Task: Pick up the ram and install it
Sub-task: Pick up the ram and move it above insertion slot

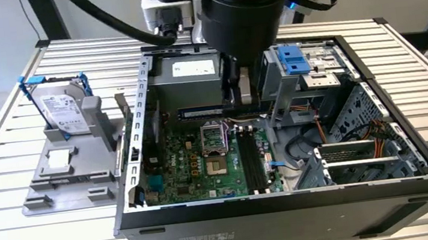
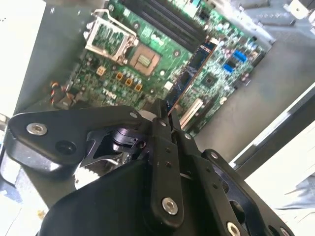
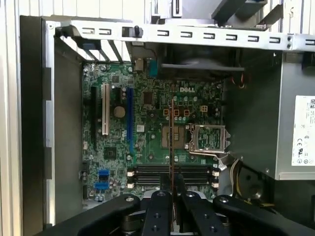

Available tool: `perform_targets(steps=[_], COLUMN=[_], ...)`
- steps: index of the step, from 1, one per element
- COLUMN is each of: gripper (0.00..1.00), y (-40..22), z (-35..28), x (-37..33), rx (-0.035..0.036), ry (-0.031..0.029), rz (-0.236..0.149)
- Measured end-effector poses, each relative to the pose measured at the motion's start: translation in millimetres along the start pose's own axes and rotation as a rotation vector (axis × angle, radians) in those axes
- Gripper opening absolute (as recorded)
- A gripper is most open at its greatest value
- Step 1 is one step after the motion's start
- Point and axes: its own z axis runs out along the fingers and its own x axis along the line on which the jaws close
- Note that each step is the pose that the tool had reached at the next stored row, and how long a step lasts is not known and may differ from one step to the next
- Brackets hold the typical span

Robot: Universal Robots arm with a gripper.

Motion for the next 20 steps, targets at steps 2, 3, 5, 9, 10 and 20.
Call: perform_targets(steps=[2, 3, 5, 9, 10, 20], gripper=[0.00, 0.00, 0.00, 0.00, 0.00, 0.00], y=[-9.4, -13.5, -22.9, -40.9, -45.2, -70.4], z=[-0.1, -0.1, -0.1, -0.2, -0.2, 0.7], x=[-0.4, -0.5, -0.9, -1.8, -2.1, -18.3], rx=[-0.0003, -0.0004, -0.0005, -0.0008, -0.0009, -0.0010], ry=[0.0000, 0.0001, 0.0000, 0.0001, 0.0000, 0.0005], rz=[0.000, 0.000, 0.000, 0.000, 0.000, 0.001])
